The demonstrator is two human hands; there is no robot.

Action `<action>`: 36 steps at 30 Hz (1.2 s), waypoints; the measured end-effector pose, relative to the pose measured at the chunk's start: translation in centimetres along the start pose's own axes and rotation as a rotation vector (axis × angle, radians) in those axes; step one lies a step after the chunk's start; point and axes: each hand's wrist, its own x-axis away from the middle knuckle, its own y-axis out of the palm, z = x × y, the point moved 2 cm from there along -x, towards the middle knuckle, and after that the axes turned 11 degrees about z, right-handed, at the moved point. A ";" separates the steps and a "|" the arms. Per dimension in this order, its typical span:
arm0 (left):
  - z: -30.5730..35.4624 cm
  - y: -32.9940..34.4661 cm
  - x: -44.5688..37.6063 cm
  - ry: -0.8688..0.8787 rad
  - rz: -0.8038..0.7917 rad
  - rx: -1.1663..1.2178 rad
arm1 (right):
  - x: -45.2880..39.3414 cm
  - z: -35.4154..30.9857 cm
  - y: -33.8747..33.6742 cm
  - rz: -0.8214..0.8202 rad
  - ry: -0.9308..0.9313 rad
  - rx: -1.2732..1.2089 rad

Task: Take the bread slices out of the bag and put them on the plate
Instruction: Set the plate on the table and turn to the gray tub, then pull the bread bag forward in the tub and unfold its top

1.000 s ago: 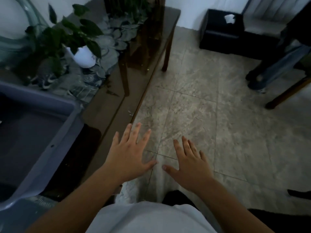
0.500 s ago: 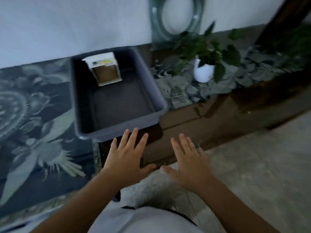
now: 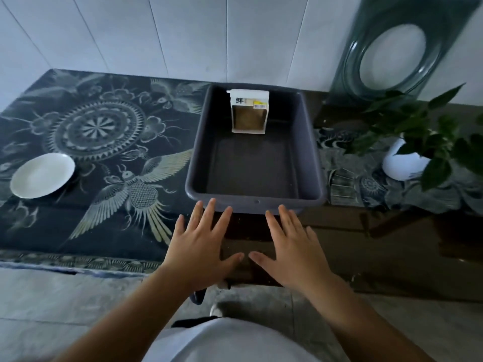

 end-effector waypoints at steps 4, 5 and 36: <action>-0.9 -0.2 -2.1 0.043 0.041 0.004 | -1.7 -0.6 -0.1 0.000 0.000 0.020; -1.2 -0.2 -2.6 0.054 0.044 0.006 | -2.2 -0.8 -0.1 0.006 0.006 0.018; -6.3 -0.3 -27.1 0.072 0.017 -0.013 | -26.5 6.0 -1.9 0.026 0.038 0.030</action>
